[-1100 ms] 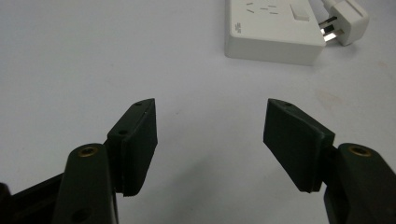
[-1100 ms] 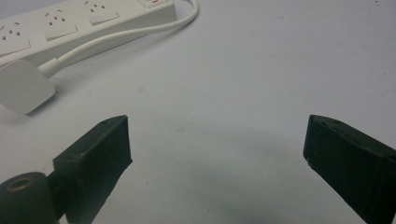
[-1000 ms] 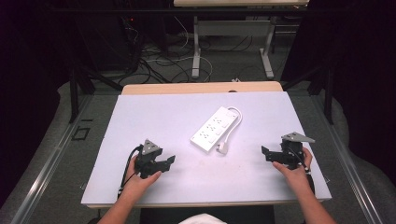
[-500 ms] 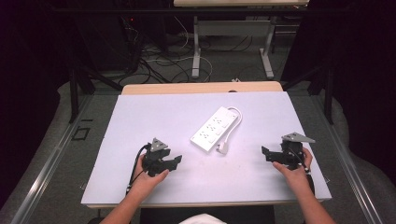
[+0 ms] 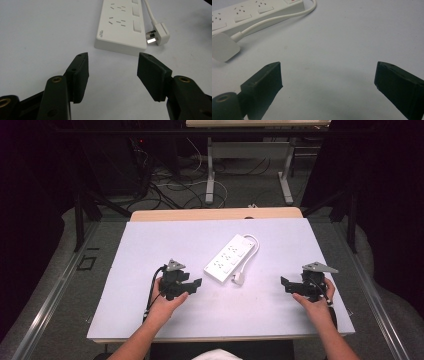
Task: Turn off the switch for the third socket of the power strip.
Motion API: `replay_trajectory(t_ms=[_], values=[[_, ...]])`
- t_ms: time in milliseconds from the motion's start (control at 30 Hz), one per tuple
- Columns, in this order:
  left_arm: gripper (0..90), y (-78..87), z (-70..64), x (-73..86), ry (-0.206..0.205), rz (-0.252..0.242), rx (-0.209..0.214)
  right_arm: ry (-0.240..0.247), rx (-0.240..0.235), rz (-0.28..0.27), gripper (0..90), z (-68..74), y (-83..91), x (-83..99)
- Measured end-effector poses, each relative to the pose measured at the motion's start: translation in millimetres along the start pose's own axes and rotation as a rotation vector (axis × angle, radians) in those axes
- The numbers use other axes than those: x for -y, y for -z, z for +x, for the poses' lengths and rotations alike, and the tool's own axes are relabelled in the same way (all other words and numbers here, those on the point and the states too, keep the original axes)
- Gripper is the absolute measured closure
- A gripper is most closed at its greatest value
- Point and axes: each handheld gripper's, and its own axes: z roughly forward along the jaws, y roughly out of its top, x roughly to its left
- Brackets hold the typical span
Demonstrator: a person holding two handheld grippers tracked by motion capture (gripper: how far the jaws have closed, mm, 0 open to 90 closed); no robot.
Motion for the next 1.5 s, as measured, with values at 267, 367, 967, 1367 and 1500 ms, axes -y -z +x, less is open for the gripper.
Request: replay_trajectory(t_ms=[267,367,967,1367,1500], values=[[45.9,-1.9,-6.8,-13.2,0.028,-0.005,0.031,0.013,-0.008,0.011,7.2,-0.2,-1.0,0.2],[47.2,-3.4,-8.0,-17.6,0.039,0.003,0.047,0.011,-0.009,0.009,7.2,-0.7,-0.8,0.3],[51.5,-11.0,-16.2,-51.8,0.075,0.015,0.104,0.01,-0.002,0.011,7.2,-1.0,-0.8,0.4],[55.4,-24.8,-25.2,-68.7,0.064,0.045,0.104,0.007,-0.004,0.016,7.2,-1.0,-1.7,0.4],[56.8,-31.1,-26.5,-72.9,0.063,0.062,0.098,0.006,0.0,0.007,7.5,-1.5,-1.8,0.8]])
